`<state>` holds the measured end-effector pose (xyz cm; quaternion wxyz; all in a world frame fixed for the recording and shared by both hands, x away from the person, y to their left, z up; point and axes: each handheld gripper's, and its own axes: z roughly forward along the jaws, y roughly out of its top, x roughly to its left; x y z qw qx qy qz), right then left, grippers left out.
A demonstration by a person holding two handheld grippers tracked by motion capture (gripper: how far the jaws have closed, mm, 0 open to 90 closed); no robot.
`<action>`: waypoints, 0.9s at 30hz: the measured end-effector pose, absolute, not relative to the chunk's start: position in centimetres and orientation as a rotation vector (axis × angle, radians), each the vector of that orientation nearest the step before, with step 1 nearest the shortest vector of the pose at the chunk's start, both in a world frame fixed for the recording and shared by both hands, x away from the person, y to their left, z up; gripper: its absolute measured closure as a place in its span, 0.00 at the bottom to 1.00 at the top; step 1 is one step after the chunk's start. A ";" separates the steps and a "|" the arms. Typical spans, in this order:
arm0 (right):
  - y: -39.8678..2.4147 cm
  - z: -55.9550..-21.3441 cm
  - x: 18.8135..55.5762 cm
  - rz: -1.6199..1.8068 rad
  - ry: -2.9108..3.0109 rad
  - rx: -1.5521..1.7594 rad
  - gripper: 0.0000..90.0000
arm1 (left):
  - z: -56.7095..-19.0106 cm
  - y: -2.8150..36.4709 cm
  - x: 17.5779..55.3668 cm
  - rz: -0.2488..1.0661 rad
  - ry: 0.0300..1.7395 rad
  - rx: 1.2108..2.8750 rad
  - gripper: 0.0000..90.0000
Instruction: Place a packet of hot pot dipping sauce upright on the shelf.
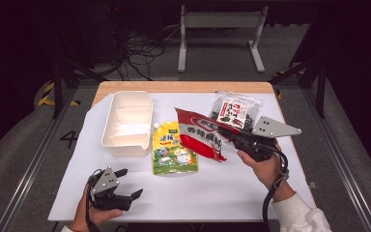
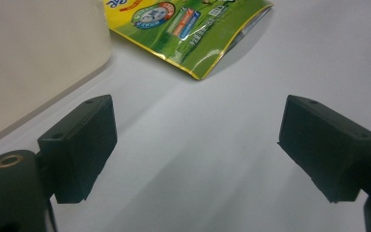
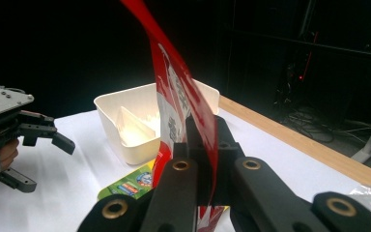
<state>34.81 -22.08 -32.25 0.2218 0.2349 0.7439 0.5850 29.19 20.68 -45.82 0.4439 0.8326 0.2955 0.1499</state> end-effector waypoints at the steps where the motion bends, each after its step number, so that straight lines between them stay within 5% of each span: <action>1: -22.0 -32.2 34.9 1.620 2.056 0.649 0.99 | -45.8 20.7 29.2 0.372 0.735 2.065 0.16; 27: -17.8 -30.5 40.1 1.677 2.030 0.625 0.99 | -45.9 21.1 28.8 0.370 0.740 2.056 0.16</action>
